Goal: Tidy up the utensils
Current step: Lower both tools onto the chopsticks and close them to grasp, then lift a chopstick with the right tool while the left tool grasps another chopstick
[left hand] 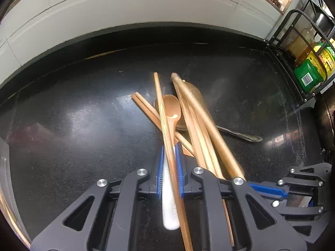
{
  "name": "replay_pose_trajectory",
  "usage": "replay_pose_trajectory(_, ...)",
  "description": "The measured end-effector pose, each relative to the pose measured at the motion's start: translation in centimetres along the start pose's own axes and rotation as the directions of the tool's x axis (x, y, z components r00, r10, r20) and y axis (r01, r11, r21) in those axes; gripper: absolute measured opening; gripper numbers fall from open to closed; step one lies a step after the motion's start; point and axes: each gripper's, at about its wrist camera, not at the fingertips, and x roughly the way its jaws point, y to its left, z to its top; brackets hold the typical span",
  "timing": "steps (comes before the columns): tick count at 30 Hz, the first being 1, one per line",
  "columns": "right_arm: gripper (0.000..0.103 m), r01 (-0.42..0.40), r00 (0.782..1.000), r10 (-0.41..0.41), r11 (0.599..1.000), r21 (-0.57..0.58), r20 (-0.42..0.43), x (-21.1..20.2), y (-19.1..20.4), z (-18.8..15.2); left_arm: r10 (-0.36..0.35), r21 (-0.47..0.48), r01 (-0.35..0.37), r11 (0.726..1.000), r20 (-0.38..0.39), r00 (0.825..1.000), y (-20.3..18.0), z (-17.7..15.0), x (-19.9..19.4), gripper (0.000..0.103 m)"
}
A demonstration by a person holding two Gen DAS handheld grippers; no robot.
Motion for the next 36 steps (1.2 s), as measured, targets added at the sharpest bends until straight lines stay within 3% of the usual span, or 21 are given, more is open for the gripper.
replay_pose_trajectory(10, 0.007, 0.007, 0.996, -0.006, 1.000, -0.017, 0.084, -3.4, 0.5, 0.3, 0.000, -0.004, 0.000, 1.000, 0.062, 0.998, 0.1, -0.1, -4.2, 0.008)
replay_pose_trajectory(15, 0.007, 0.026, 0.994, -0.027, 1.000, 0.002, 0.107, -4.6, 0.5, -0.9, 0.012, -0.028, -0.010, 1.000, 0.055, 0.998, 0.5, -0.6, -4.3, 0.007)
replay_pose_trajectory(20, 0.007, 0.042, 0.985, -0.045, 0.999, 0.023, 0.167, -6.8, 0.4, -1.7, 0.004, 0.000, -0.004, 1.000, 0.142, 0.990, 0.1, -0.1, -7.6, 0.007)
replay_pose_trajectory(28, 0.007, 0.072, 0.982, -0.078, 0.997, 0.037, 0.170, -7.0, 0.6, -3.3, 0.035, -0.003, -0.035, 0.999, 0.103, 0.994, 0.5, -1.0, -5.2, 0.007)
replay_pose_trajectory(32, 0.007, 0.066, 0.981, -0.076, 0.996, 0.062, 0.179, -7.0, 0.3, -3.1, -0.003, -0.002, 0.003, 1.000, 0.072, 0.997, 1.4, -0.7, -5.1, 0.008)
replay_pose_trajectory(36, 0.007, 0.068, 0.981, -0.077, 0.996, 0.060, 0.178, -6.9, 0.2, -2.7, 0.026, -0.037, -0.024, 0.999, 0.064, 0.998, 2.9, 0.1, -3.9, 0.008)
